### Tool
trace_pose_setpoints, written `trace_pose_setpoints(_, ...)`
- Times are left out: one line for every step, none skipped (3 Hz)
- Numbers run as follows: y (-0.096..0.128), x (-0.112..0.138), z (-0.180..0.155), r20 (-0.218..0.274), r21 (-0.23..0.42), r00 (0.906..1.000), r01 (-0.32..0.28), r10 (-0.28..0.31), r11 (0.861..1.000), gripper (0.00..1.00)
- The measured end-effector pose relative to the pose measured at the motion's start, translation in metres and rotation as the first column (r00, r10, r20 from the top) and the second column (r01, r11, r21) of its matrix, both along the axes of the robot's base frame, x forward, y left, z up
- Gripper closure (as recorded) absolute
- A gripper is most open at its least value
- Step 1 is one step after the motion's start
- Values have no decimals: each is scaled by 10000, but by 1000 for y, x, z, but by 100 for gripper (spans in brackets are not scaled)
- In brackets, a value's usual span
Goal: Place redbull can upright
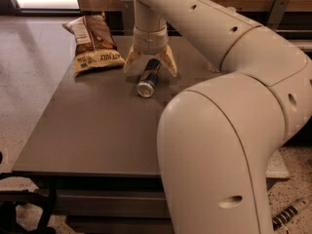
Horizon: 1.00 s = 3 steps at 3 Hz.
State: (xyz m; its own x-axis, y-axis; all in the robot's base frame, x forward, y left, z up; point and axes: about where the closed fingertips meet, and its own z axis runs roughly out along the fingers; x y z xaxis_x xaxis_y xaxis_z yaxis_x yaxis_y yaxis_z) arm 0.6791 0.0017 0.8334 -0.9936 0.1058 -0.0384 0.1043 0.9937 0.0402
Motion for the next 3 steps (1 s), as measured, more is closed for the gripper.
trace_pose_setpoints(3,6,-4,166,100,9999,6,-8,9999,49)
trace_pose_setpoints(5,9,-6,246,152,9997,0,-4,9999,72)
trace_pose_setpoints(8,13,-9,342,218,9994,-13,6,9998,99)
